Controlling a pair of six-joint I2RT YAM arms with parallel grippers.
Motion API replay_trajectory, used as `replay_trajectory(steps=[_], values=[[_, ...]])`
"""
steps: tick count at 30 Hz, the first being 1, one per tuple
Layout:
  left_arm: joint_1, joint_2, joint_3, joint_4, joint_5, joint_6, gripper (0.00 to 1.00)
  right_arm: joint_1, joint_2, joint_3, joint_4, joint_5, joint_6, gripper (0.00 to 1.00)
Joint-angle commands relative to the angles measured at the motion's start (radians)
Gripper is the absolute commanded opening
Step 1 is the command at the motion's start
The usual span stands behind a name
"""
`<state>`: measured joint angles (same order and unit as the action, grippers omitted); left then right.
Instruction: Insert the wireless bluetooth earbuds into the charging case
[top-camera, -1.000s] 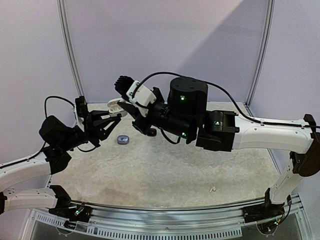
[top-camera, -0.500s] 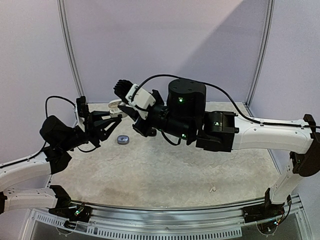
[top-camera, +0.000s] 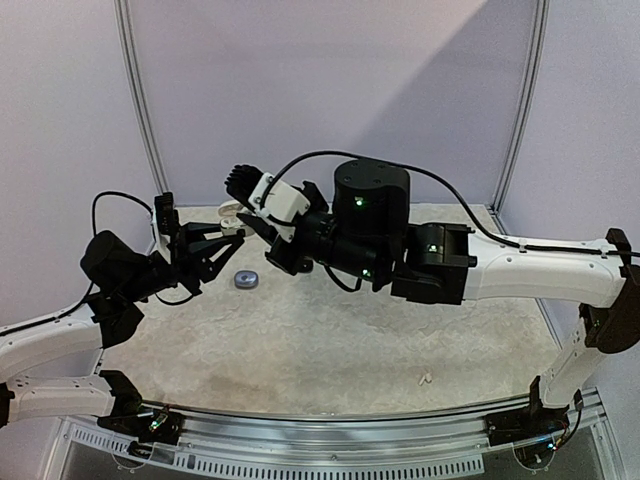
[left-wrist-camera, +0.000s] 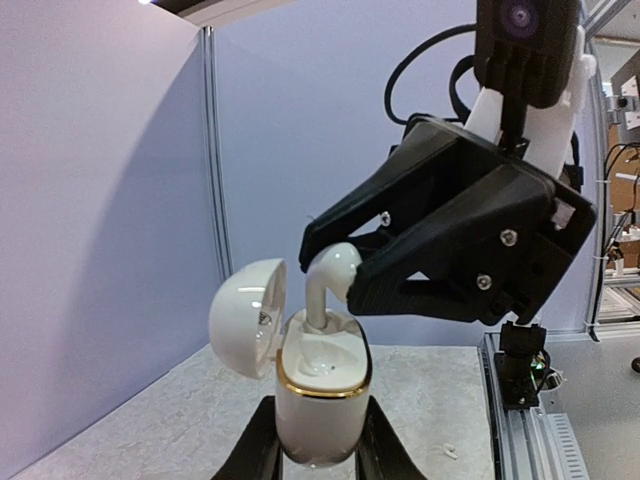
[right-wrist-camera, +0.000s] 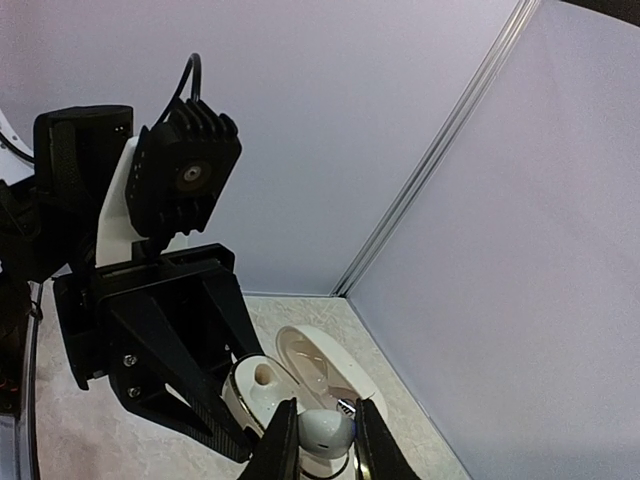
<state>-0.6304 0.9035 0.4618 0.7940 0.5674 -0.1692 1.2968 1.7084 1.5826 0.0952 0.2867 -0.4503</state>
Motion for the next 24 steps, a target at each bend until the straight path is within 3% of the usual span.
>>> replay_trajectory(steps=[1, 5, 24], values=[[-0.017, -0.006, 0.002, 0.036, 0.011, -0.005, 0.00, -0.007, 0.028, -0.003, -0.042, 0.048, -0.023, 0.16], [-0.017, -0.006, 0.002, 0.037, 0.012, -0.005, 0.00, -0.007, 0.033, 0.002, -0.040, 0.057, -0.030, 0.21], [-0.017, -0.004, 0.003, 0.033, 0.029, -0.014, 0.00, -0.007, 0.059, 0.064, -0.082, 0.108, -0.023, 0.26]])
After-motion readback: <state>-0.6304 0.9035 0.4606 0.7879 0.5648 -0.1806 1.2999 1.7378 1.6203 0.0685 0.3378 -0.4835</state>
